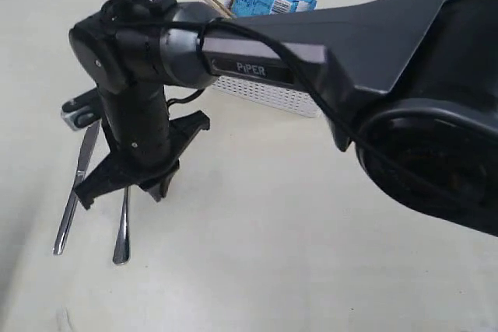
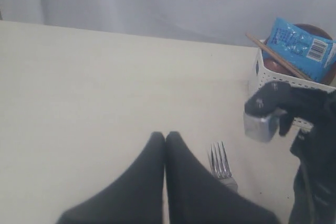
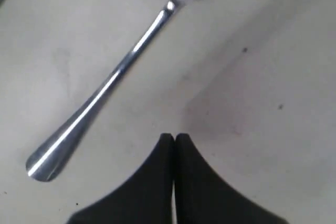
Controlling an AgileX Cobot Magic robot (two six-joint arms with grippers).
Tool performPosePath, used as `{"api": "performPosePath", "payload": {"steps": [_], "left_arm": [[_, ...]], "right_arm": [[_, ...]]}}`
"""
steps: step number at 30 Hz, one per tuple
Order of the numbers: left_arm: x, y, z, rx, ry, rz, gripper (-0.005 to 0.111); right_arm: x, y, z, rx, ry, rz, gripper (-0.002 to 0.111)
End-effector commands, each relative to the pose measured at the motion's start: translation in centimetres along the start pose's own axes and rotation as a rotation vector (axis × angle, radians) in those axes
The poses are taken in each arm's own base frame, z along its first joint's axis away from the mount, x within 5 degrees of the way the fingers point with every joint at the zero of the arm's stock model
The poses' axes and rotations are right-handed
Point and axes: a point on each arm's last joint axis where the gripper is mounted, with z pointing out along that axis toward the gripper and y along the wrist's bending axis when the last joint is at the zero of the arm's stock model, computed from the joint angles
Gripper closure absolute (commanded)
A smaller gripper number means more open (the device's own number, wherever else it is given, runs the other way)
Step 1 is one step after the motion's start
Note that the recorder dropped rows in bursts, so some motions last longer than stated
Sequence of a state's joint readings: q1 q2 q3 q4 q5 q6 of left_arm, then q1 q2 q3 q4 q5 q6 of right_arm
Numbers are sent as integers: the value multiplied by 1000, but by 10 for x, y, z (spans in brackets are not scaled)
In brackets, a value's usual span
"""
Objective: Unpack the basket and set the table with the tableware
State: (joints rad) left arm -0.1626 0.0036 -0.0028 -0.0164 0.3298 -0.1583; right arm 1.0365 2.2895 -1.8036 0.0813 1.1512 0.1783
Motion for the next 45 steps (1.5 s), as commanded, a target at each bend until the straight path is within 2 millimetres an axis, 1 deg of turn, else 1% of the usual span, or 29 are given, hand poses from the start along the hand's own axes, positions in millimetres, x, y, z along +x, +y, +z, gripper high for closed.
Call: {"api": "performPosePath", "payload": {"steps": [1, 5, 11, 20, 22, 24, 26, 30, 32, 34, 36, 45], "left_arm": [[0, 0, 0, 2, -10, -3, 107], [0, 0, 0, 2, -10, -3, 107], [0, 0, 0, 2, -10, -3, 107], [0, 0, 0, 2, -10, -3, 107], [0, 0, 0, 2, -10, -3, 107], [0, 0, 0, 2, -10, -3, 107], [0, 0, 0, 2, -10, -3, 107], [0, 0, 0, 2, -10, -3, 107], [0, 0, 0, 2, -10, -3, 107], [0, 0, 0, 2, -10, -3, 107], [0, 0, 0, 2, -10, -3, 107], [0, 0, 0, 2, -10, -3, 107]], "right_arm": [[17, 18, 14, 6, 68, -88, 109], [23, 37, 17, 6, 77, -136, 109], [28, 55, 17, -26, 63, -176, 109], [22, 57, 17, -44, -1, -164, 109], [18, 57, 17, -49, -39, -165, 109], [16, 55, 17, -22, -59, -165, 109], [14, 47, 17, -8, -52, -150, 109], [4, 13, 14, -8, -59, -57, 109], [-2, 0, 13, -22, -85, -20, 109], [-6, -6, 12, -52, -114, 17, 109], [-11, -9, 11, -79, -152, 39, 109], [-16, -10, 10, -90, -212, 46, 109]]}}
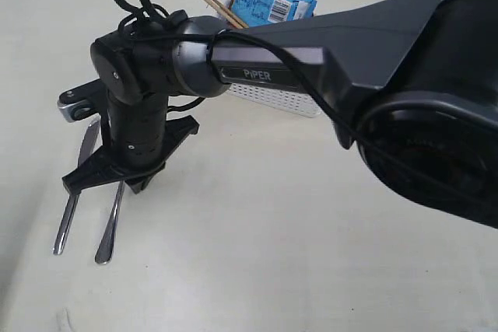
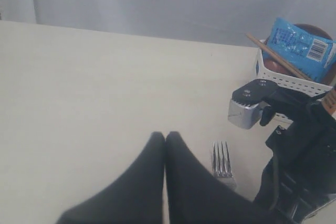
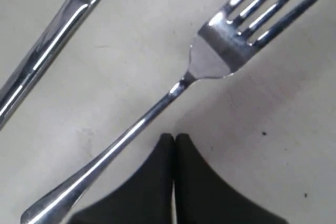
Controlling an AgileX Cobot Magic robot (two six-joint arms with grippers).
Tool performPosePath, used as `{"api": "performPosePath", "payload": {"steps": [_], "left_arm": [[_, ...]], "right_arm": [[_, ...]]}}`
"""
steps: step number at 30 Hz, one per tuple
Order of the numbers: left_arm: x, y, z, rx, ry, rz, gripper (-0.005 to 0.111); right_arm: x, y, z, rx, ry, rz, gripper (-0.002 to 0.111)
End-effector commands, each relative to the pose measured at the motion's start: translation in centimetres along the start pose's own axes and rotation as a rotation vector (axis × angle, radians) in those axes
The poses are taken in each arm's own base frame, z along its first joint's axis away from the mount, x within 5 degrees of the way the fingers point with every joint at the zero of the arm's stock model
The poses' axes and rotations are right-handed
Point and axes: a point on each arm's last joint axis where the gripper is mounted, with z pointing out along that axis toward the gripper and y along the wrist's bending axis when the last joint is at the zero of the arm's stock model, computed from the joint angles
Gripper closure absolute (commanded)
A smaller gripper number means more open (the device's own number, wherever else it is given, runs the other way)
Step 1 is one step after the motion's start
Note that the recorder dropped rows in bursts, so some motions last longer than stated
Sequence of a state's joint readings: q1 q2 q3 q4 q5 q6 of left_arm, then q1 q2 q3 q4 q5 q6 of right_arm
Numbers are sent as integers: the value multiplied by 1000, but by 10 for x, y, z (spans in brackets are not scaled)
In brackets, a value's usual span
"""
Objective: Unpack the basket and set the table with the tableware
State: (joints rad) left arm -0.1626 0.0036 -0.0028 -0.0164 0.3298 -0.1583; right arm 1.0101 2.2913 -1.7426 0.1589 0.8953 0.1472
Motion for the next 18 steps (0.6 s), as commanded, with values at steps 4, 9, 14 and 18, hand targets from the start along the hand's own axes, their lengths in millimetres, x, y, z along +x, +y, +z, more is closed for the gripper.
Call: {"api": "performPosePath", "payload": {"steps": [4, 9, 14, 18], "left_arm": [[0, 0, 0, 2, -10, -3, 107], [0, 0, 0, 2, -10, -3, 107], [0, 0, 0, 2, -10, -3, 107], [0, 0, 0, 2, -10, -3, 107]], "right_arm": [[-5, -6, -2, -2, -41, 8, 109], [-7, -8, -3, -4, -66, 16, 109], [-8, -8, -3, -6, -77, 16, 109], [-8, -8, -3, -5, -78, 15, 109]]}}
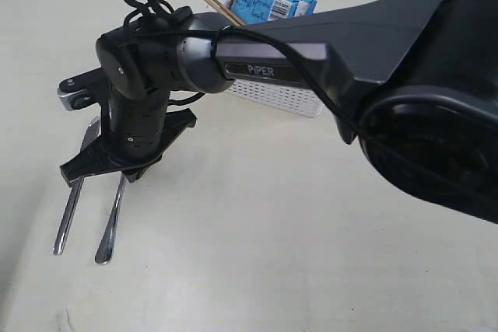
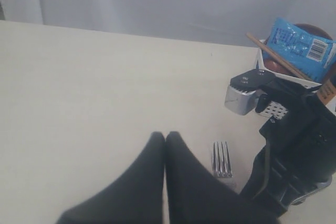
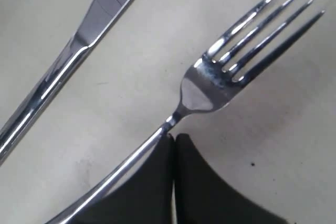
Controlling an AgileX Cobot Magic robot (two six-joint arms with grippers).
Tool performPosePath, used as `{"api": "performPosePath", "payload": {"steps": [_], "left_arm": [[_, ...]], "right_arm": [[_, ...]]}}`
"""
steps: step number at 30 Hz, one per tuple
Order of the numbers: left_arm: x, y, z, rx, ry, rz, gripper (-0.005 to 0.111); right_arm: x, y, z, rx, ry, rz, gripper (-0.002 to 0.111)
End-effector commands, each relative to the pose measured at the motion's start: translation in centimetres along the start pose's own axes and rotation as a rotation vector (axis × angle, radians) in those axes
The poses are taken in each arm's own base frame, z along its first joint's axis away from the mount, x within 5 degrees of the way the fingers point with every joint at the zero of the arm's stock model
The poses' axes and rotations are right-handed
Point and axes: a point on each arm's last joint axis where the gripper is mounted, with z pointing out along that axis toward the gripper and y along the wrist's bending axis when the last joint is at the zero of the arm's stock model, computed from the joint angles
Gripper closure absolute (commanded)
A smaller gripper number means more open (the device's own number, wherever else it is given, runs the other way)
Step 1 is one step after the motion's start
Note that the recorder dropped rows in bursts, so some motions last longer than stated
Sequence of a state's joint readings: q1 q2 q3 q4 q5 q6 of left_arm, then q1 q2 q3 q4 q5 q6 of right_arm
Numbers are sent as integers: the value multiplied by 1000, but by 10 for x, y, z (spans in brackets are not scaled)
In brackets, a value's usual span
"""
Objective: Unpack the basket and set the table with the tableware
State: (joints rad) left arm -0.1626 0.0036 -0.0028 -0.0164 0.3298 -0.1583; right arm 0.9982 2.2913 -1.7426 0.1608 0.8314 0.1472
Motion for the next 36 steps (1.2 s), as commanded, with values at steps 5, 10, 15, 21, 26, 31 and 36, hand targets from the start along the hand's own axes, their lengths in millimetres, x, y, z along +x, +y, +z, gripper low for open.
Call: {"api": "performPosePath", "payload": {"steps": [5, 10, 15, 21, 26, 31, 36], "left_arm": [[0, 0, 0, 2, -10, -3, 107], [0, 0, 0, 2, -10, -3, 107], [0, 0, 0, 2, -10, -3, 107], [0, 0, 0, 2, -10, -3, 107], [0, 0, 0, 2, -10, -3, 107], [0, 0, 0, 2, -10, -3, 107], [0, 0, 0, 2, -10, -3, 107]], "right_arm": [[2, -4, -4, 14, 23, -6, 109], [3, -6, -18, 56, 55, -36, 109], [4, -9, -11, 76, 66, -40, 109], [-4, -7, -11, 74, 62, -18, 109], [-5, -8, 1, 81, 95, -16, 109], [-8, -7, 6, 77, 94, -16, 109], [-13, -3, 3, 53, 76, -18, 109]]}}
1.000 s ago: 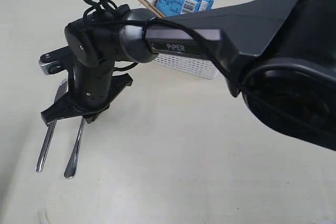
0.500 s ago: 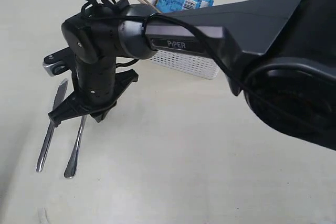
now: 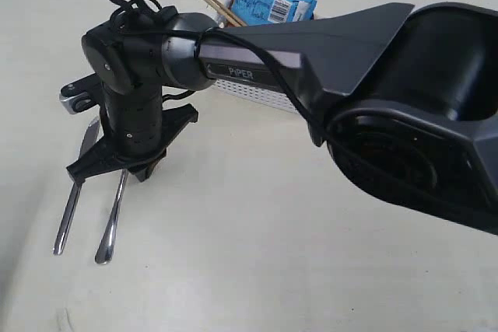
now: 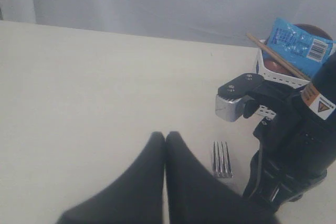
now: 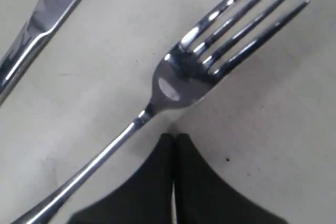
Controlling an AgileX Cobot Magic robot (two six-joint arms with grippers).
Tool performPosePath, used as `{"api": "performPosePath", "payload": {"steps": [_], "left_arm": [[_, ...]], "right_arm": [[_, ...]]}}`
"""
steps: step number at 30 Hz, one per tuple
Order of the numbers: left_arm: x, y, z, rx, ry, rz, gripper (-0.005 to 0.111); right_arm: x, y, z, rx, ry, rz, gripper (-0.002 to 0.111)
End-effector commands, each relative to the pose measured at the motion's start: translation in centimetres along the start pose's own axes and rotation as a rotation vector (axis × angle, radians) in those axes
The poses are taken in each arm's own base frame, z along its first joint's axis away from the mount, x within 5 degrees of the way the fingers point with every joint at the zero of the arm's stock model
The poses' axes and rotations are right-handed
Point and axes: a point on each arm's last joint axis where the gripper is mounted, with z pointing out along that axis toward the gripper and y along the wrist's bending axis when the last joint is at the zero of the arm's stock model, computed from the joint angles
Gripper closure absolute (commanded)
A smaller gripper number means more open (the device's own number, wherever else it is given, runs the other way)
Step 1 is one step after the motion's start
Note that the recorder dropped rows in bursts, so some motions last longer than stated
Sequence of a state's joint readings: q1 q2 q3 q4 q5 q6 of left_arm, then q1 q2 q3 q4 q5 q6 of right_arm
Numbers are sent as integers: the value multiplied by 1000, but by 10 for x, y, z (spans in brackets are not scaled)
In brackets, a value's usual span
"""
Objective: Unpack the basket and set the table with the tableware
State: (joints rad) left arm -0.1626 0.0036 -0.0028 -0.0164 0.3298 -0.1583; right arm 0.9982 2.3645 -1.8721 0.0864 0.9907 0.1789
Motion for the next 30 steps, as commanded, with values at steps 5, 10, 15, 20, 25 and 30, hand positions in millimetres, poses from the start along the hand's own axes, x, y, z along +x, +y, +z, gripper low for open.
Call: {"api": "performPosePath", "payload": {"steps": [5, 10, 15, 20, 25, 30], "left_arm": [[0, 0, 0, 2, -10, -3, 107], [0, 0, 0, 2, -10, -3, 107], [0, 0, 0, 2, -10, -3, 107], [0, 0, 0, 2, -10, -3, 107], [0, 0, 0, 2, -10, -3, 107], [0, 0, 0, 2, -10, -3, 107]], "right_arm": [[-6, 0, -4, -27, -25, 4, 109], [-6, 2, 0, -45, -31, 8, 109], [-7, 3, 7, -64, -31, 21, 109], [-7, 2, 5, -60, -36, 19, 109], [-7, 2, -7, -50, -42, 14, 109], [-4, -4, -40, 37, -40, -43, 109]]}}
